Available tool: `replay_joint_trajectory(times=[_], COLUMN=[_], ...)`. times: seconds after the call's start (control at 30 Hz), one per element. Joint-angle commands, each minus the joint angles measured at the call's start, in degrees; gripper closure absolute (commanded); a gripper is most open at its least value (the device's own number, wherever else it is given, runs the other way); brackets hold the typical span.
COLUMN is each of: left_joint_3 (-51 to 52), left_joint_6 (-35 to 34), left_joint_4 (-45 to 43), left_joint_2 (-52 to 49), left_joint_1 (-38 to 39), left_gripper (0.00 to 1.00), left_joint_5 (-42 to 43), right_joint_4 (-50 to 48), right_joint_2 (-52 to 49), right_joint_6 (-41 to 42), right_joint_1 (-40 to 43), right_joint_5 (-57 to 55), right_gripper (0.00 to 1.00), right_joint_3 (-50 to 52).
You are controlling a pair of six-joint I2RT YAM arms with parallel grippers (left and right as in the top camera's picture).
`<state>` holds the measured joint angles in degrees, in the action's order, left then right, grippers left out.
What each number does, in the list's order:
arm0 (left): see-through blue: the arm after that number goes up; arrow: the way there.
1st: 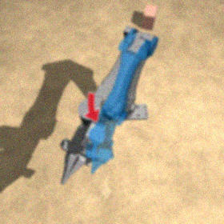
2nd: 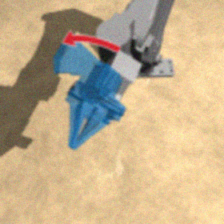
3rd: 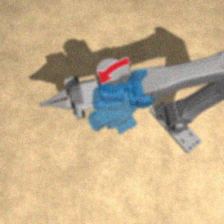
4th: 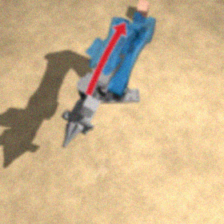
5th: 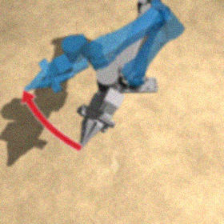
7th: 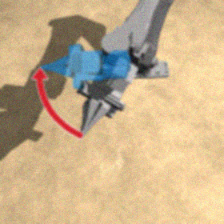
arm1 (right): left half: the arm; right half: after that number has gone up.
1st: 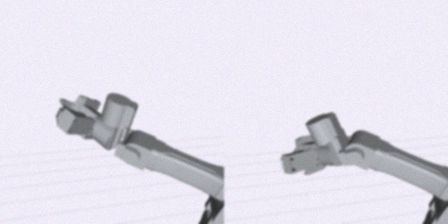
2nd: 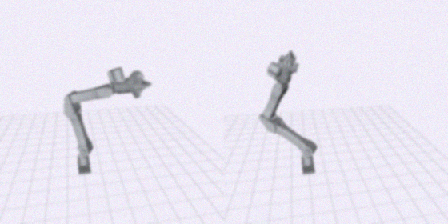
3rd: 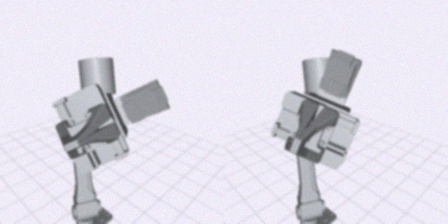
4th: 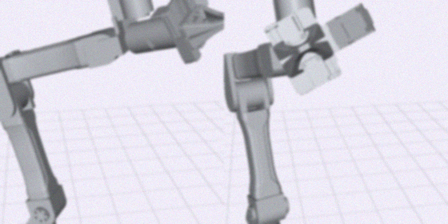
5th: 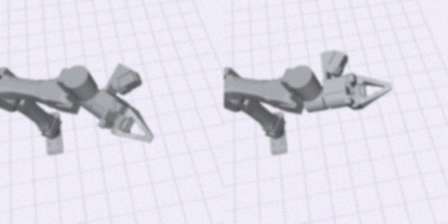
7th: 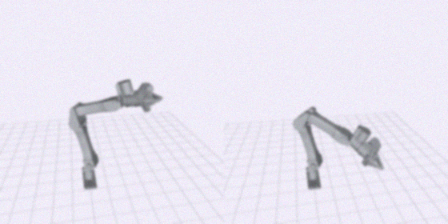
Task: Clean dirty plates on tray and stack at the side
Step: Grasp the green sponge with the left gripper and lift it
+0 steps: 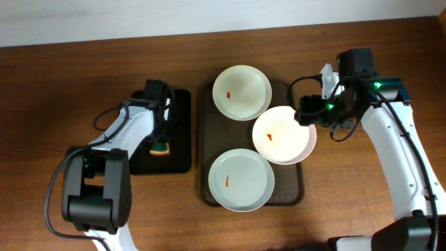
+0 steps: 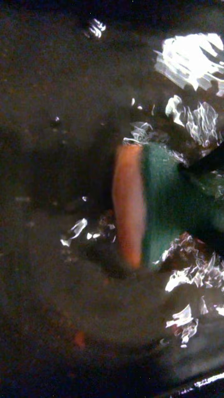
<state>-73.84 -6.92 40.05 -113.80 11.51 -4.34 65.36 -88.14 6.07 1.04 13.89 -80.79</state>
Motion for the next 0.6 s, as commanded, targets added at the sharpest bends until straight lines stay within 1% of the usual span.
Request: replay_joint_trajectory(times=[0.0, 0.07, 0.13, 0.2, 0.27, 0.3, 0.33, 0.37, 0.4, 0.43, 0.57], left_joint_3=[2.5, -0.1, -6.1, -11.8, -16.4, -17.5, -17.9, -17.9, -17.9, -17.9, -17.9], left_joint_6=[0.1, 0.1, 0.2, 0.2, 0.2, 0.2, 0.2, 0.2, 0.2, 0.2, 0.4], left_joint_4=[0.3, 3.3, 8.7, 12.6, 15.7, 16.5, 16.7, 16.7, 16.8, 16.8, 17.9], left_joint_2=[0.7, 2.0, 4.4, 6.1, 6.7, 6.7, 6.7, 6.7, 6.7, 6.7, 6.7], left_joint_1=[0.2, 0.2, 0.2, 0.2, 0.2, 0.2, 0.2, 0.2, 0.2, 0.2, 0.2], left_gripper=[1.0, 1.0, 1.0, 1.0, 1.0, 1.0, 1.0, 1.0, 1.0, 1.0, 1.0], left_joint_5=[2.3, 2.2, 2.6, 4.4, 6.6, 6.6, 6.6, 7.6, 9.5, 11.3, 12.1], right_joint_4=[-0.5, -1.6, -3.9, -5.3, -5.6, -5.9, -6.8, -7.4, -7.5, -7.2, -2.7], right_joint_2=[-0.5, -1.5, -4.0, -7.5, -12.5, -13.8, -15.0, -15.3, -15.3, -15.1, -15.1], right_joint_6=[0.5, 2.8, 2.8, 2.4, 2.4, 1.3, -3.9, -7.0, -8.0, -8.0, -7.9], right_joint_1=[-0.3, -0.3, -0.3, -0.3, -0.3, -0.3, -0.3, -0.4, -0.6, -1.0, -3.8], right_joint_5=[-4.3, -8.5, -8.6, -8.6, -8.5, -7.3, -1.5, 4.5, 7.5, 7.8, 7.7], right_gripper=[0.22, 0.22, 0.24, 0.42, 0.48, 0.48, 0.48, 0.48, 0.48, 0.47, 0.46], right_joint_3=[0.5, 0.6, 0.6, 0.6, 0.5, 0.6, 0.5, 0.5, 0.5, 0.5, 0.5])
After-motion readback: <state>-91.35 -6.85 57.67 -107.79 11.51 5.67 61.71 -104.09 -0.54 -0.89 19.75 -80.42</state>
